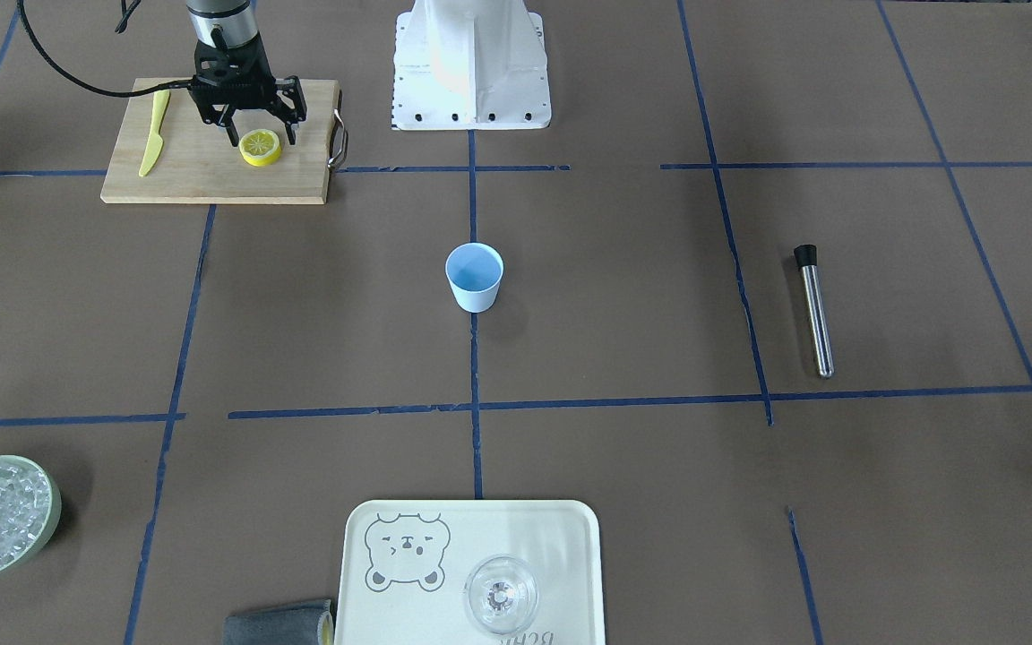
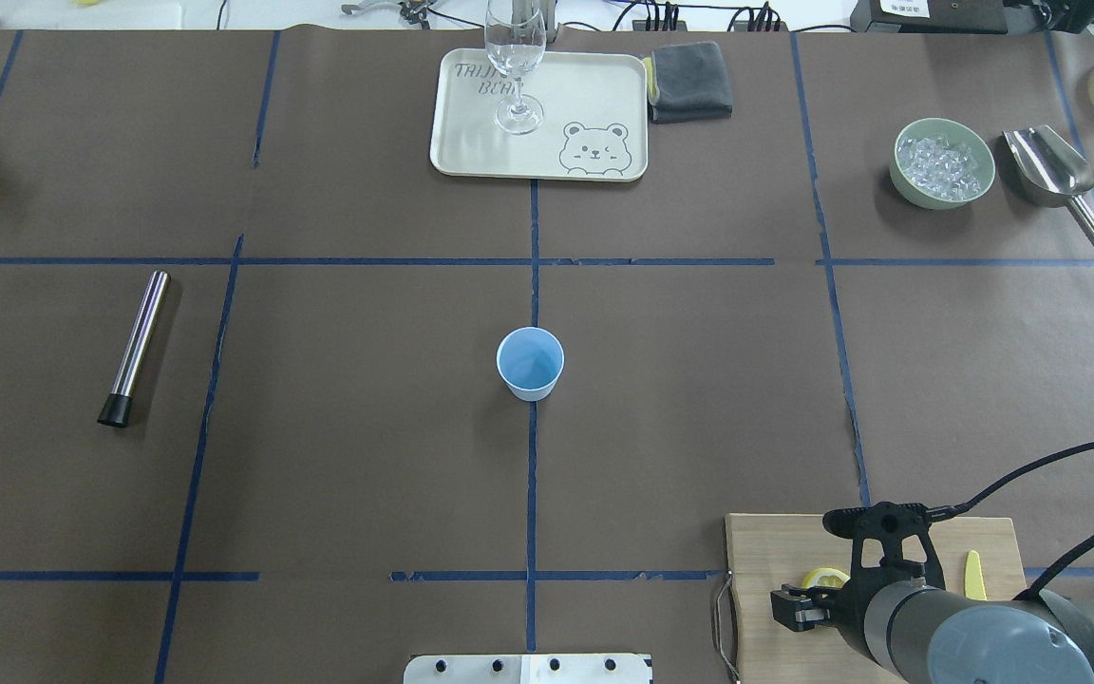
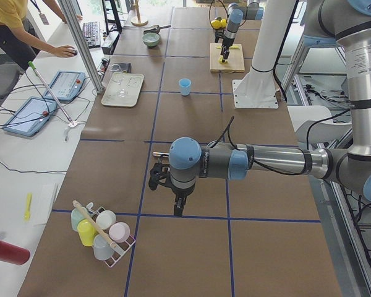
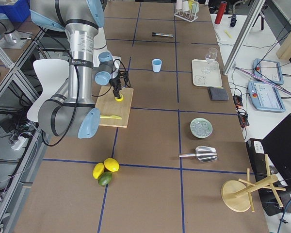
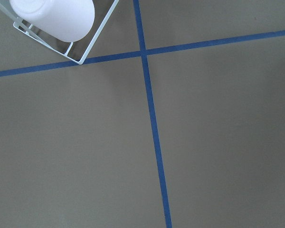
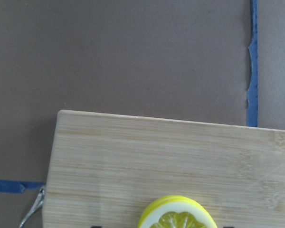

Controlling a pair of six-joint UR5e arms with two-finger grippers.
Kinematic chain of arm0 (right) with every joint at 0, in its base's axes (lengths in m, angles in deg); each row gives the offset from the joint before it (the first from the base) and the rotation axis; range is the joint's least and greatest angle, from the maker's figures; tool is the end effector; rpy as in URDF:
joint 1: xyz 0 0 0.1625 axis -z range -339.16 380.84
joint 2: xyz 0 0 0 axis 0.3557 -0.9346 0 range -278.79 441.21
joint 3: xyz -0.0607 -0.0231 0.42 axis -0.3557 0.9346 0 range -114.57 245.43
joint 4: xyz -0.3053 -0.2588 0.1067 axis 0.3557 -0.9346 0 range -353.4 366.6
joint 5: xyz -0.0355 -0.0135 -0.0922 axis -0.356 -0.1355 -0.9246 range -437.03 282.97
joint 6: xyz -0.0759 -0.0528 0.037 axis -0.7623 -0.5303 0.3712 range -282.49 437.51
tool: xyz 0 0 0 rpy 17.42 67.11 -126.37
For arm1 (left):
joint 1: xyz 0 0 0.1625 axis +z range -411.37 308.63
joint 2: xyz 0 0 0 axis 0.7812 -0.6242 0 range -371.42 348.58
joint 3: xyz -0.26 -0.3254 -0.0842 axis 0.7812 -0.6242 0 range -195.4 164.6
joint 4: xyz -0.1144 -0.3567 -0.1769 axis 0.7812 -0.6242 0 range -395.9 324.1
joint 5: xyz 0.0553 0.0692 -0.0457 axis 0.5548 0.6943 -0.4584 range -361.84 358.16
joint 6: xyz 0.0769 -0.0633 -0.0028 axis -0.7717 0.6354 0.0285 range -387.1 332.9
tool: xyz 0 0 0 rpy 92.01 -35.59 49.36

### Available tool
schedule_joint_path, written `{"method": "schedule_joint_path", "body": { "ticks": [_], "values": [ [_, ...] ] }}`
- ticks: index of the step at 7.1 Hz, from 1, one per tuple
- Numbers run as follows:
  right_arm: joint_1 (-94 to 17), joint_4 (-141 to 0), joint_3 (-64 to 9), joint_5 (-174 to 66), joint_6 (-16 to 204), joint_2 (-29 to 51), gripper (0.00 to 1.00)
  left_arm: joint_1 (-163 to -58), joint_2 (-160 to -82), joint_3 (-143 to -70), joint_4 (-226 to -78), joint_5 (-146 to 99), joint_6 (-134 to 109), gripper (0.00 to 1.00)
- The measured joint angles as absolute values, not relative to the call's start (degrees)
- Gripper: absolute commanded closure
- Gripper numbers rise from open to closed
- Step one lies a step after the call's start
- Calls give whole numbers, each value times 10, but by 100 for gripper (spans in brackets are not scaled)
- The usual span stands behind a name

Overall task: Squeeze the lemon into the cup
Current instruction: 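Move the right gripper down over the lemon slice on the cutting board, then close the right gripper on the lemon slice and lift it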

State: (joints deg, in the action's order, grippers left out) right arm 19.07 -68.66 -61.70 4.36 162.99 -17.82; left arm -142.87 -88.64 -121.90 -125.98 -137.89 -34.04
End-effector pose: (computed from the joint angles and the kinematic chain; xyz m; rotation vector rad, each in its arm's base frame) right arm -0.4146 -0.1610 0.4020 0.1840 -0.7370 0.0104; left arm -0.0720 -0.3996 0.6137 0.1218 0.7971 0.1165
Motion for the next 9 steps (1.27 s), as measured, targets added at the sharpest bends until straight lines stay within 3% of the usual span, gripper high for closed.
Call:
{"method": "schedule_joint_path", "body": {
  "ticks": [9],
  "values": [
    [199, -640, -599, 41, 1628, -199, 16, -1429, -888, -1221, -1260, -1379, -340, 0]
  ]
}}
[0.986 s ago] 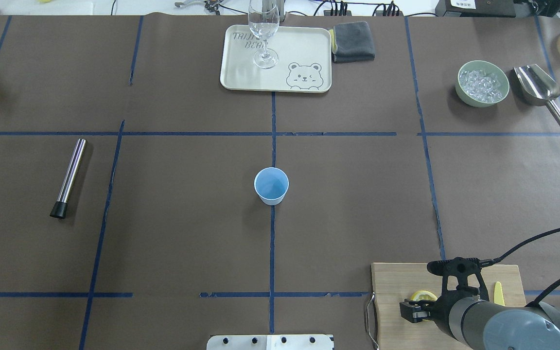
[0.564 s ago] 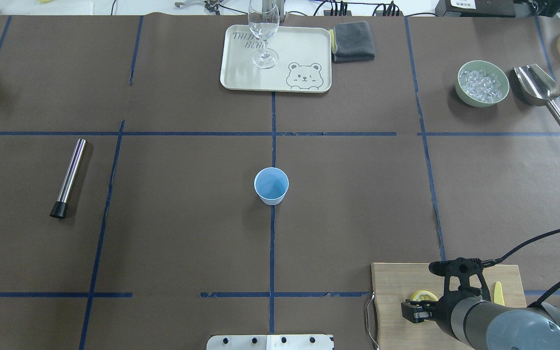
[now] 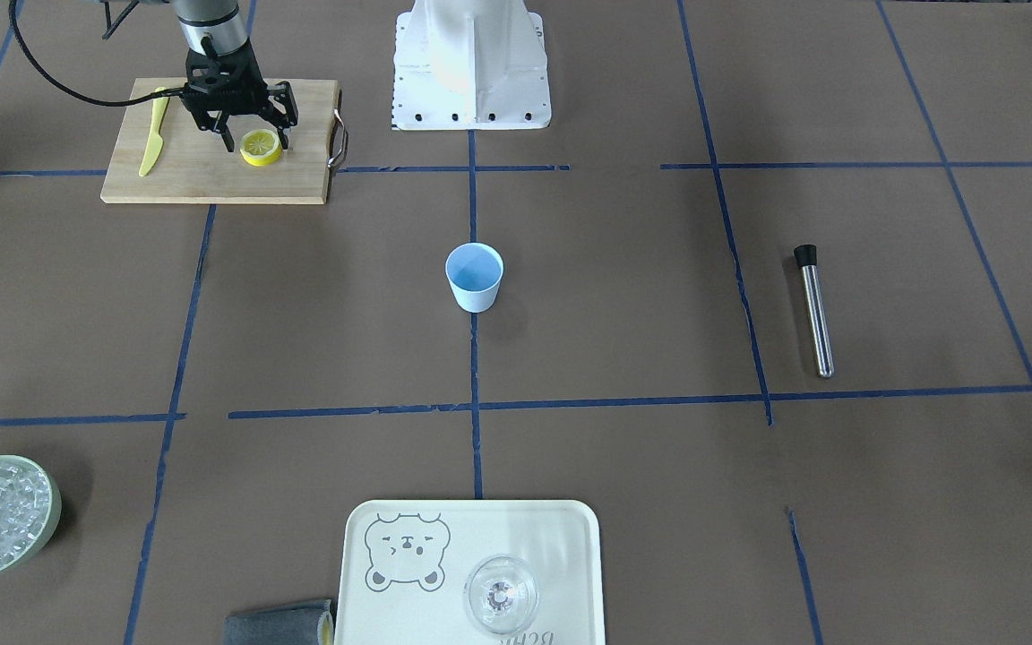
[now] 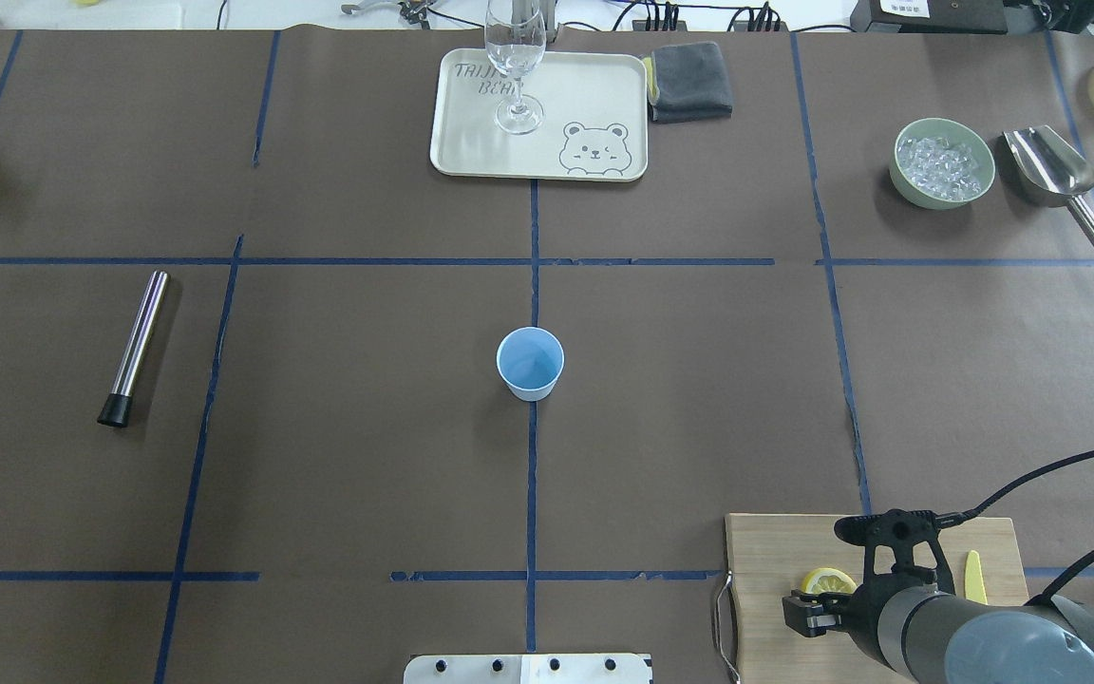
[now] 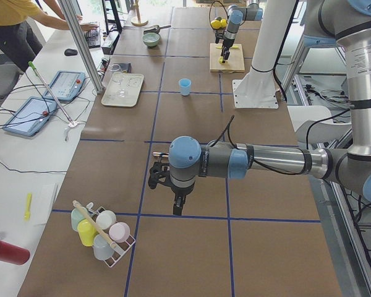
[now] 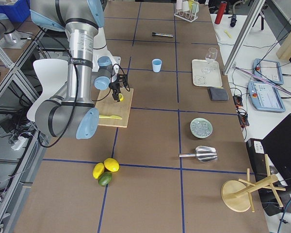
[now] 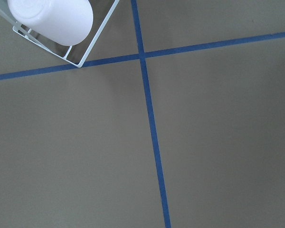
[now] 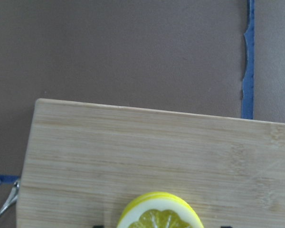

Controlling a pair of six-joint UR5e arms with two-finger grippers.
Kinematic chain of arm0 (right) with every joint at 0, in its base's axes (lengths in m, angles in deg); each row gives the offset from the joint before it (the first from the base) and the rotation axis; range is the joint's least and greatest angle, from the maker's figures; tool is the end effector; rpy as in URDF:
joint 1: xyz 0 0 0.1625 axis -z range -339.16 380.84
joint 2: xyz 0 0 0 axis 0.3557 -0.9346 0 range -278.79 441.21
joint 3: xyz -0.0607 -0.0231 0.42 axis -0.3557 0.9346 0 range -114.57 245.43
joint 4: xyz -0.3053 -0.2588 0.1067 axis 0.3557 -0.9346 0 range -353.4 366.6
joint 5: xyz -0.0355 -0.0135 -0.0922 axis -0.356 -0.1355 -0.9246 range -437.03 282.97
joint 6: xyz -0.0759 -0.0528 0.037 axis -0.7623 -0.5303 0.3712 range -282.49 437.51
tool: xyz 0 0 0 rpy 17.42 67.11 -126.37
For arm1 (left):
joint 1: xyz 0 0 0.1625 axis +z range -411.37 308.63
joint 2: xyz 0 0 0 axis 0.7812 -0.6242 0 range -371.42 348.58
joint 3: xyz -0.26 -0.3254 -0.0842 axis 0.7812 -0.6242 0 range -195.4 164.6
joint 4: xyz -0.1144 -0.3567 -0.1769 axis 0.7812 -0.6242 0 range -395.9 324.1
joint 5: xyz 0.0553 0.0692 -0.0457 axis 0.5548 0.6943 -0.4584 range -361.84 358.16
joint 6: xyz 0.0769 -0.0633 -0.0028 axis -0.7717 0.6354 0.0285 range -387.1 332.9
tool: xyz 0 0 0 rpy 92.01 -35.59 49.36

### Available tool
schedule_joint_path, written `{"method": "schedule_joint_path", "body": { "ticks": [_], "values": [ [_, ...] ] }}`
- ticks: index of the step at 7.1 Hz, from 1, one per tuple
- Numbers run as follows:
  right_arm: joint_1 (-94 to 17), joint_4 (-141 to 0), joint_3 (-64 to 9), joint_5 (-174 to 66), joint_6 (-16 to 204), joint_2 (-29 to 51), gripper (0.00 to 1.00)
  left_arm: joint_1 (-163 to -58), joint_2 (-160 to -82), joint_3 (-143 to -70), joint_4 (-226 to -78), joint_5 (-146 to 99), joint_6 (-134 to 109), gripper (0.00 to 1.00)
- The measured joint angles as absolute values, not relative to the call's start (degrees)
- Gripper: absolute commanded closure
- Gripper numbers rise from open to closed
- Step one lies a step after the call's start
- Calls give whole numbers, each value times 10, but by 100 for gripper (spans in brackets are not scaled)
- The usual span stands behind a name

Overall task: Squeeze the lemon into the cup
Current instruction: 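Close the right gripper on the lemon slice and lift it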

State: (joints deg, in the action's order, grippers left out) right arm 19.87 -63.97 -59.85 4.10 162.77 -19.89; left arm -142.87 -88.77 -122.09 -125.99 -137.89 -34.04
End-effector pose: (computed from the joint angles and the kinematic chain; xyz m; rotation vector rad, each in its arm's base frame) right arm -0.4135 -0.1556 0.4215 0.1849 -0.7510 -0.0037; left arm -0.0720 -0.4008 0.6111 0.1273 0.7966 0.1188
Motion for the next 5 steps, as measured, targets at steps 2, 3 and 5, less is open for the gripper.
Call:
{"method": "schedule_joint_path", "body": {
  "ticks": [2, 3, 5],
  "values": [
    [203, -640, -595, 41, 1628, -199, 23, -1429, -888, -1221, -1260, -1379, -340, 0],
    [204, -640, -593, 41, 1628, -199, 33, -1429, -888, -1221, -1260, -1379, -340, 0],
    [204, -639, -593, 41, 1627, -198, 76, -1429, -888, -1221, -1260, -1379, -340, 0]
  ]
}}
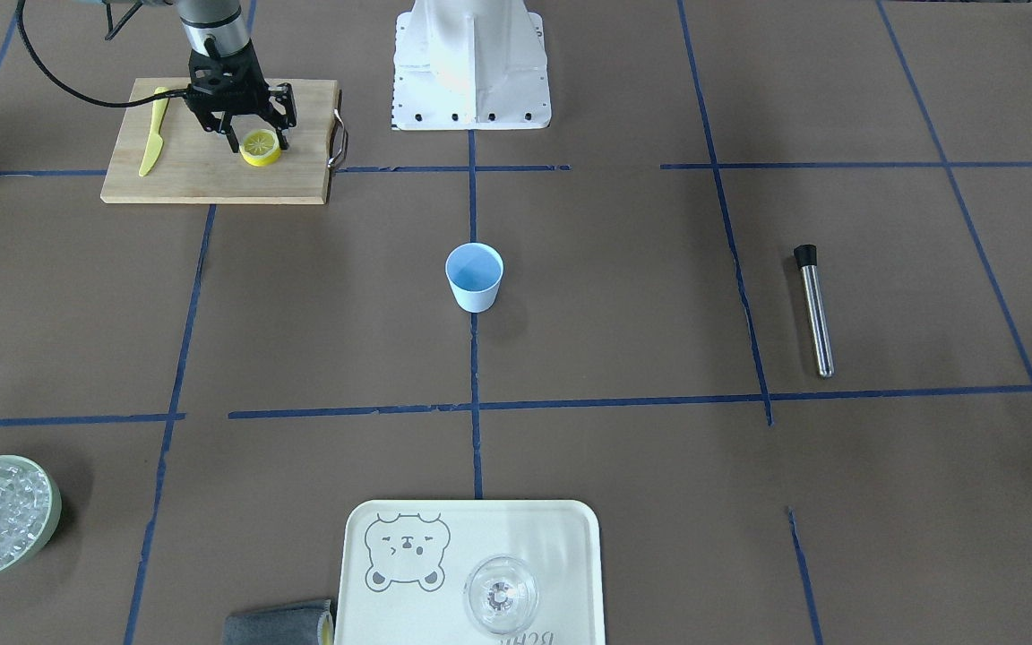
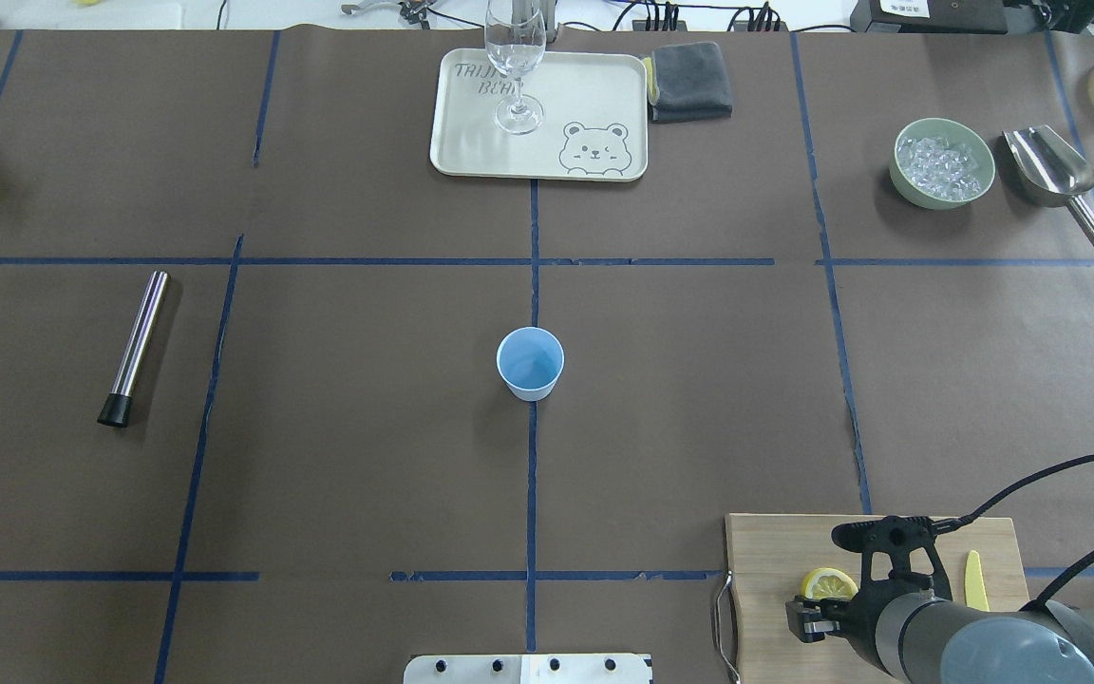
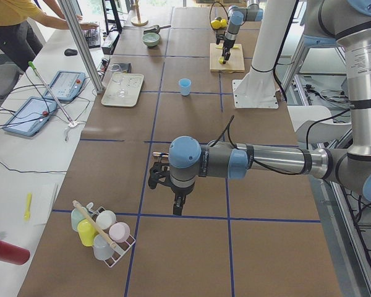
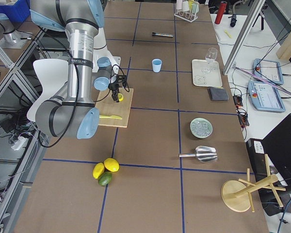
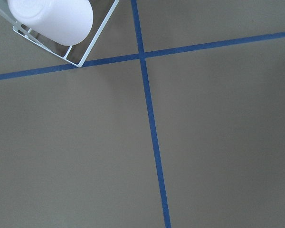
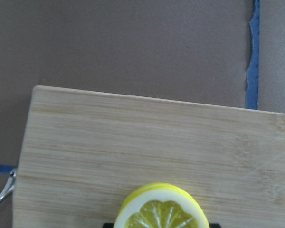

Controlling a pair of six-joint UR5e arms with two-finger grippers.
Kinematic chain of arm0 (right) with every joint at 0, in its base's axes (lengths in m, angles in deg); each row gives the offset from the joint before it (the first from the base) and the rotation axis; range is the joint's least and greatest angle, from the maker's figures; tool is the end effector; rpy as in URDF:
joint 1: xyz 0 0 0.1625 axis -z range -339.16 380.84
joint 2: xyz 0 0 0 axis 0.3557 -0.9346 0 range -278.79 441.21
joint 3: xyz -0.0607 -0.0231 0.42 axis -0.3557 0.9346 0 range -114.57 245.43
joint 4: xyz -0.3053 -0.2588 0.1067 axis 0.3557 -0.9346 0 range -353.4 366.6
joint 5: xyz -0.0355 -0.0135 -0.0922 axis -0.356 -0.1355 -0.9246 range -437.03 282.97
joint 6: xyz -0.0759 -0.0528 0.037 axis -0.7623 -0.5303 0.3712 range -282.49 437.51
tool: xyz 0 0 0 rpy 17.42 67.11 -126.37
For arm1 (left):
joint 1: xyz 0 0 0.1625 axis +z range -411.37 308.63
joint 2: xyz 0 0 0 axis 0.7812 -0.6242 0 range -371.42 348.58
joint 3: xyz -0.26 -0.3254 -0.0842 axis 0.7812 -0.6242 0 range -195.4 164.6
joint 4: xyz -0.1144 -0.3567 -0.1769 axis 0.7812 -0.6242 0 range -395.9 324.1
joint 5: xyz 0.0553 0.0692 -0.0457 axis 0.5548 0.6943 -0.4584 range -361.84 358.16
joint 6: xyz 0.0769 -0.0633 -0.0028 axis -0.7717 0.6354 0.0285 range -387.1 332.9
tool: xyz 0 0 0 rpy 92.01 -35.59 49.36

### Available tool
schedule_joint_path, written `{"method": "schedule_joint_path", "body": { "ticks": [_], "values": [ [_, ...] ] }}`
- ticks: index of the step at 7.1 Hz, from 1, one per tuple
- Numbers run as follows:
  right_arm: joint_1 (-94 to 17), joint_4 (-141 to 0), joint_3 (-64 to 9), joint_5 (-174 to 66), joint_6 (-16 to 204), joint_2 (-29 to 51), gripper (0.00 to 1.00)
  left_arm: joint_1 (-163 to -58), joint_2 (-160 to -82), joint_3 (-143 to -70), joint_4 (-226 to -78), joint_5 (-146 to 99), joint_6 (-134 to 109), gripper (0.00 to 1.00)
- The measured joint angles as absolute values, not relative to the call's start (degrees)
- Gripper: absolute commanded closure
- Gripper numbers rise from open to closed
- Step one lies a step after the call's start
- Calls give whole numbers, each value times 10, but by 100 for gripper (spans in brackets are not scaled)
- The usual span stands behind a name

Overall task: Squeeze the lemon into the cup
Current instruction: 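Close the right gripper on the lemon slice and lift it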

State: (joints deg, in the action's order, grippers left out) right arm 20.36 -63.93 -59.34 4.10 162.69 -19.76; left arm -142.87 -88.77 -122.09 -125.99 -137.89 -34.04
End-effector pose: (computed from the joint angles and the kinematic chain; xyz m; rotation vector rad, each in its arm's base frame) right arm -0.4168 -0.1521 0.4249 0.1821 -0.7457 -0.0136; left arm -0.0720 -0.4008 0.6111 0.1273 0.7966 0.1188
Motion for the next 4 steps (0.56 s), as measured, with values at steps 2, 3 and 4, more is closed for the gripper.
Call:
{"method": "schedule_joint_path", "body": {
  "ticks": [2, 3, 4],
  "values": [
    [196, -640, -596, 41, 1626, -199, 97, -1429, -888, -1221, -1260, -1379, -340, 0],
    [192, -640, -601, 42, 1625, -199, 97, -1429, -888, -1221, -1260, -1379, -340, 0],
    [187, -643, -613, 43, 1625, -199, 96, -1429, -888, -1221, -1260, -1379, -340, 0]
  ]
}}
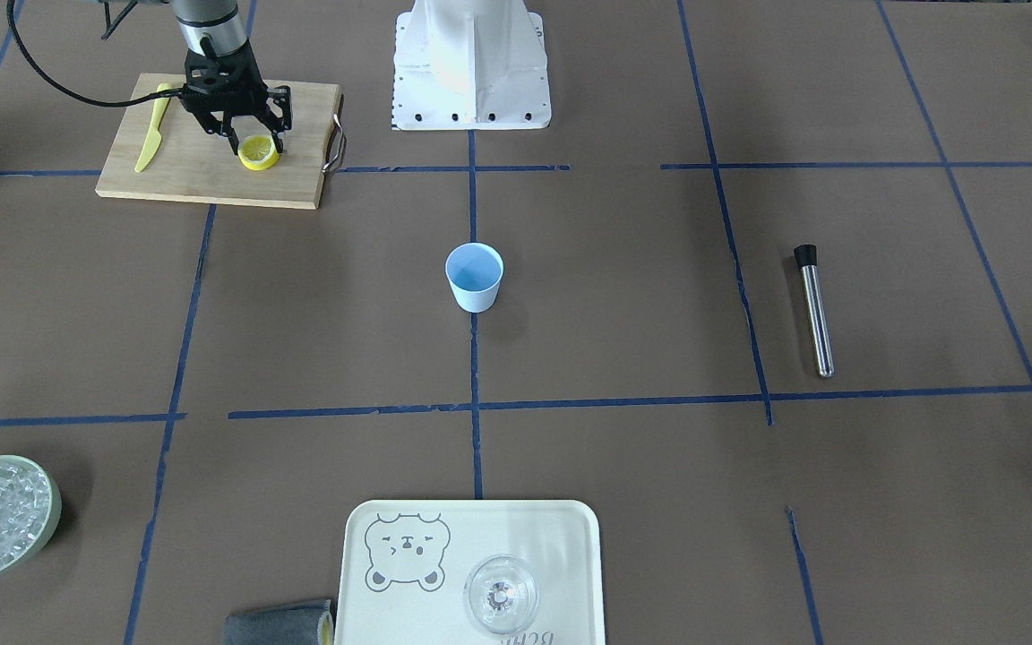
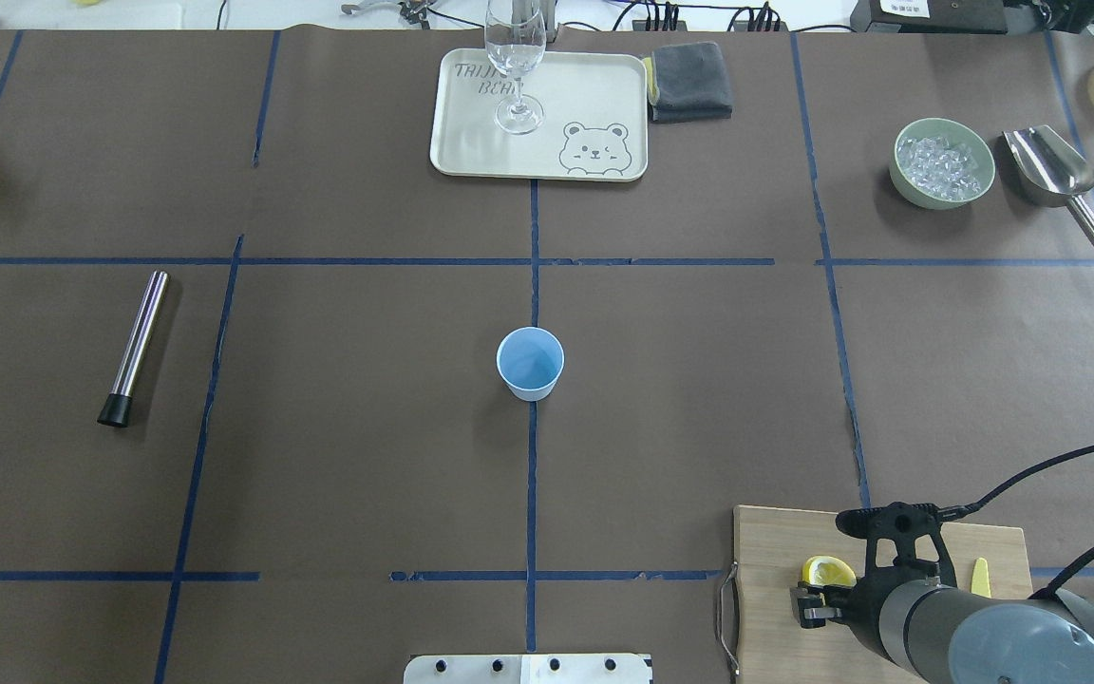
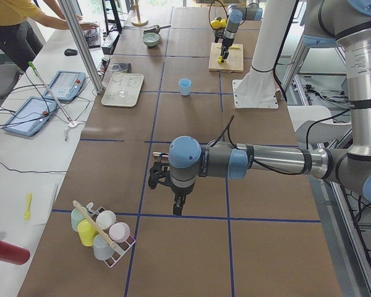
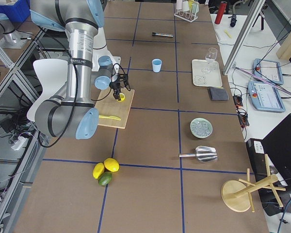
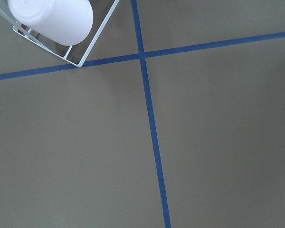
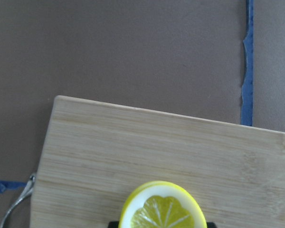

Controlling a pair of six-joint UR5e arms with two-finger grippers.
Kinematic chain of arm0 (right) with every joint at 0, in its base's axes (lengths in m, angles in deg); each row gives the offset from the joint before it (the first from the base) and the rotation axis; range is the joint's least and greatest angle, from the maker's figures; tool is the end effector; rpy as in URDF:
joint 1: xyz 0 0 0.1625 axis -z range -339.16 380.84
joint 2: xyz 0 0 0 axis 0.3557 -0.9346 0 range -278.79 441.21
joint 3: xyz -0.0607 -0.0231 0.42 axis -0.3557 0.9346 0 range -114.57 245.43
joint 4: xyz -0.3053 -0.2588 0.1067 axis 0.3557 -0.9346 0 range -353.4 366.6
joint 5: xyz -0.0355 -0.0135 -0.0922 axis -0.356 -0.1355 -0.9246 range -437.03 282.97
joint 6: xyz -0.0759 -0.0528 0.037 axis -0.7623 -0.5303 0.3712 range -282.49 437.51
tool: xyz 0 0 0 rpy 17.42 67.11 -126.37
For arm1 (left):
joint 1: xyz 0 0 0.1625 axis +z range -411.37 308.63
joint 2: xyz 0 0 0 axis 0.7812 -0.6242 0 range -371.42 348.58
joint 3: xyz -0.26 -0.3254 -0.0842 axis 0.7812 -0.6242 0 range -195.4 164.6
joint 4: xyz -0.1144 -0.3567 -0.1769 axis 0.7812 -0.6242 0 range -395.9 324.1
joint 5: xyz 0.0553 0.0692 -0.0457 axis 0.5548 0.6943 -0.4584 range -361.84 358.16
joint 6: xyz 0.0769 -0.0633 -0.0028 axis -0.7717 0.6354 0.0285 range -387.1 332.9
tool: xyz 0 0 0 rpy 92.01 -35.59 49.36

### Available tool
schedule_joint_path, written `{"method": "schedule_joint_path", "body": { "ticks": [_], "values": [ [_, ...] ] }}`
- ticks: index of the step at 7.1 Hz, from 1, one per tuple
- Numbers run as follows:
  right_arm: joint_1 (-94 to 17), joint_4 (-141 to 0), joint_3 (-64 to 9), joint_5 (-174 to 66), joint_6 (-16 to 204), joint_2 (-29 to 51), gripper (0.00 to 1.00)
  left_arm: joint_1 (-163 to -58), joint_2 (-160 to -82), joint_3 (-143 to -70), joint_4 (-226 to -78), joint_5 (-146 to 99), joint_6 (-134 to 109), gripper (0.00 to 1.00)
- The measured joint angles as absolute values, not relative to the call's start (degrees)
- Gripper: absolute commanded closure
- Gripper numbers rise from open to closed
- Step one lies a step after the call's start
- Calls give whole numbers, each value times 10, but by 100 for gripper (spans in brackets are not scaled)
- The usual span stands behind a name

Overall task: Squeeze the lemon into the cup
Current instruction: 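Close the right gripper on the lemon slice and lift it, then carry the lemon slice with the right gripper over the blue cup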

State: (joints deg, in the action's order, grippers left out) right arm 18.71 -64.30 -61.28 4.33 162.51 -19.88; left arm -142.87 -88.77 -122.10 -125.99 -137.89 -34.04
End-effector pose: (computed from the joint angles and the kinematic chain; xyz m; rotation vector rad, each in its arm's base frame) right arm -0.4062 -0.1634 0.4099 0.1912 -0.7683 0.0113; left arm -0.0720 -0.4008 0.6111 0.1274 0.7966 0.1189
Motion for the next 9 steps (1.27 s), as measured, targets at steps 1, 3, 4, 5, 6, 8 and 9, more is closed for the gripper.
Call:
{"method": "schedule_joint_path", "body": {
  "ticks": [1, 3, 4, 5, 6, 8, 9],
  "values": [
    [183, -650, -630, 45, 1625, -199, 96, -1429, -888, -1221, -1260, -1379, -340, 0],
    [173, -687, -666, 48, 1625, -185, 95, -1429, -888, -1221, -1260, -1379, -340, 0],
    [167, -732, -681, 50, 1625, -153, 95, -1429, -888, -1220, -1260, -1379, -340, 0],
    [161, -799, -689, 58, 1625, -94, 95, -1429, -888, -1220, -1260, -1379, -340, 0],
    [152, -874, -691, 71, 1625, -21, 95, -1429, -888, -1219, -1260, -1379, -340, 0],
    [114, -1023, -684, 112, 1625, 128, 95, -1429, -887, -1218, -1260, -1379, -340, 0],
    [83, -1070, -666, 141, 1624, 191, 95, -1429, -887, -1218, -1260, -1379, -340, 0]
  ]
}}
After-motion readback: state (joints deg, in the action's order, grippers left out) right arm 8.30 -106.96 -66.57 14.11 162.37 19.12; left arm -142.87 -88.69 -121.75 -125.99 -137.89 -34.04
